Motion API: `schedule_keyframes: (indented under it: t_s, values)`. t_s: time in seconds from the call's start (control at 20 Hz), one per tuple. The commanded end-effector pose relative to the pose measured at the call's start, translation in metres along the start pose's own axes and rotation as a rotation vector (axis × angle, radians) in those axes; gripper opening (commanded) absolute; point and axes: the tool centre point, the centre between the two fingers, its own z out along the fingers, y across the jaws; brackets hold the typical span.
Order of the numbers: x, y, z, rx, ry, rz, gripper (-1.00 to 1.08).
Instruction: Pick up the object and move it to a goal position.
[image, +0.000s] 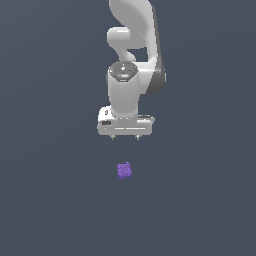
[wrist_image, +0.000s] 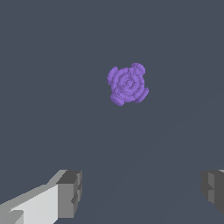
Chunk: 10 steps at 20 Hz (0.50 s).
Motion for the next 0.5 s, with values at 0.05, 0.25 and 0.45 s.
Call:
schedule_keyframes:
  t_s: [0.05, 0.25, 0.45]
  values:
    - [0.000, -0.001, 0.000, 0.000, 0.000, -0.001, 1.00]
    - [0.001, -0.017, -0.004, 0.007, 0.000, -0.023, 1.00]
    - [0.001, -0.037, -0.008, 0.017, -0.001, -0.051, 1.00]
